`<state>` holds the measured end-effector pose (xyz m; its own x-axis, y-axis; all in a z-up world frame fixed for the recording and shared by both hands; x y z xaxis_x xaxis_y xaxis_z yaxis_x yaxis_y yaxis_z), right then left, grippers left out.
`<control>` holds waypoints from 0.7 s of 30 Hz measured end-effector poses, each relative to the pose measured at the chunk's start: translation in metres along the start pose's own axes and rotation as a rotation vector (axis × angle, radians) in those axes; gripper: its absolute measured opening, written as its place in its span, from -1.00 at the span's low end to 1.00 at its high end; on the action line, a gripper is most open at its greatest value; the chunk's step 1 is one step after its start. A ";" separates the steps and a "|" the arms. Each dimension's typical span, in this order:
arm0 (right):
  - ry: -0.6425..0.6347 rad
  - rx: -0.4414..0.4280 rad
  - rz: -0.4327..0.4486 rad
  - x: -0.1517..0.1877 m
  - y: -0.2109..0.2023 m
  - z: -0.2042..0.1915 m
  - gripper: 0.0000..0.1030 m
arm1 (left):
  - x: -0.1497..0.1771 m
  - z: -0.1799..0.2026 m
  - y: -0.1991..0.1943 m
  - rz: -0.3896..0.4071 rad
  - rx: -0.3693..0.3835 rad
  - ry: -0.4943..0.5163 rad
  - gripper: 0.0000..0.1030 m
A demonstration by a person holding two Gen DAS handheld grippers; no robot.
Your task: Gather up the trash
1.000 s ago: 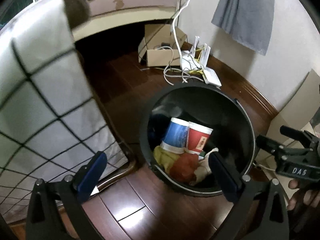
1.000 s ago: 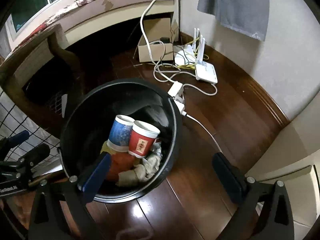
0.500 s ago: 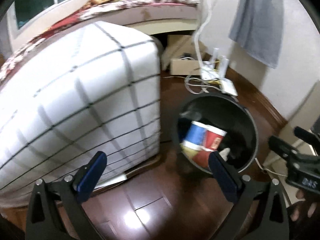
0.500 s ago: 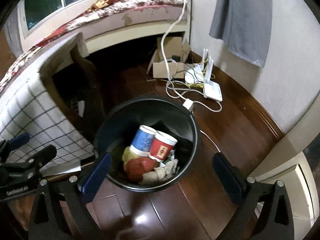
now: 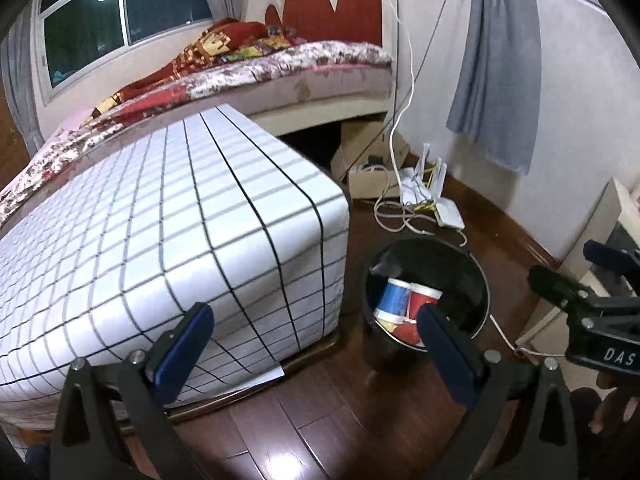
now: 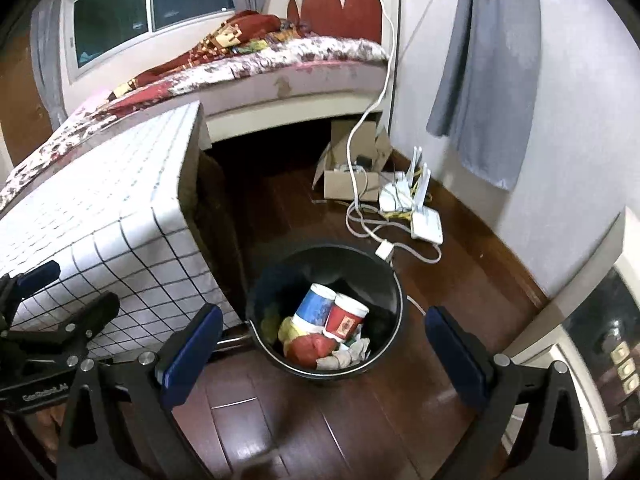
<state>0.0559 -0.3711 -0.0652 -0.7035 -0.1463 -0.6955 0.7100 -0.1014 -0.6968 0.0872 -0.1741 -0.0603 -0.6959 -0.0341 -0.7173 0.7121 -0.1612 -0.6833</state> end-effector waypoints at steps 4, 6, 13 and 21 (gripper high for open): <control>-0.014 0.009 0.024 -0.010 -0.018 -0.011 0.98 | -0.008 -0.007 -0.017 0.036 0.021 -0.023 0.98; -0.012 0.008 0.030 -0.013 -0.024 -0.015 0.98 | -0.010 -0.013 -0.022 0.039 0.035 -0.044 0.98; -0.026 0.047 0.066 -0.024 -0.047 -0.035 0.98 | -0.020 -0.032 -0.045 0.087 0.022 -0.067 0.98; -0.058 0.073 0.120 -0.044 -0.079 -0.059 0.98 | -0.030 -0.059 -0.077 0.154 0.024 -0.117 0.98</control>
<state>0.0293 -0.2986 0.0103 -0.6122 -0.2183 -0.7600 0.7906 -0.1508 -0.5935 0.0584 -0.1024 0.0059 -0.5857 -0.1748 -0.7914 0.8098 -0.1685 -0.5621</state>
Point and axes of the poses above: each gripper's, at about its wrist camera, not at the fingertips, and y roughly the way its jaws point, z to its right, x to its underside, the point moved 4 cm from there along y, roughly the way its jaws point, and after that the axes turned 14 degrees about -y, right-handed, at the moved point
